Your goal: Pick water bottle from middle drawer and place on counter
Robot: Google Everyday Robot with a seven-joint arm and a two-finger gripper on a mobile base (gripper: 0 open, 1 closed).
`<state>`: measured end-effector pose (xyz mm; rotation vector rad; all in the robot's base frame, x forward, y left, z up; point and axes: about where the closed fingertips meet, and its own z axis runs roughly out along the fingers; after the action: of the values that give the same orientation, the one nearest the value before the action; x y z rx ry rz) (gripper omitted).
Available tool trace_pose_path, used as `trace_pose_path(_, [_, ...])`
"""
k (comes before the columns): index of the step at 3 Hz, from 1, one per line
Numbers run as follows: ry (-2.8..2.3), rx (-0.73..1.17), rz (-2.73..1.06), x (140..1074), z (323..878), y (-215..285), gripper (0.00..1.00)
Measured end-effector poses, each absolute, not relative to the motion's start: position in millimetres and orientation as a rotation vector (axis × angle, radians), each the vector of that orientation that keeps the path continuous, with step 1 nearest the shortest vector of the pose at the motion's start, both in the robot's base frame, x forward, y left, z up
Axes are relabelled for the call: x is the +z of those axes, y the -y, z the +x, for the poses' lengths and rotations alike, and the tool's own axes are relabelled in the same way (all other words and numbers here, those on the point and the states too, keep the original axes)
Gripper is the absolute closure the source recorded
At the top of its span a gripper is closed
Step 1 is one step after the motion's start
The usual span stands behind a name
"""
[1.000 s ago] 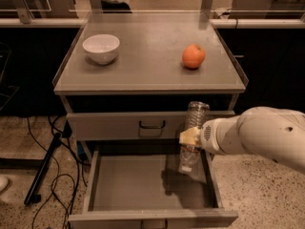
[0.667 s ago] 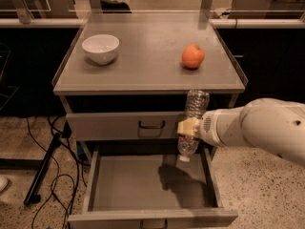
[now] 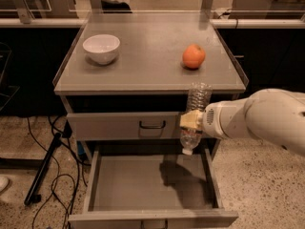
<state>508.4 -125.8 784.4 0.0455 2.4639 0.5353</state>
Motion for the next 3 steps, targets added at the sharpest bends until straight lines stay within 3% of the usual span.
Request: trace_pose_path(3, [-2.355,0.521,-0.061,855,549,113,1.0])
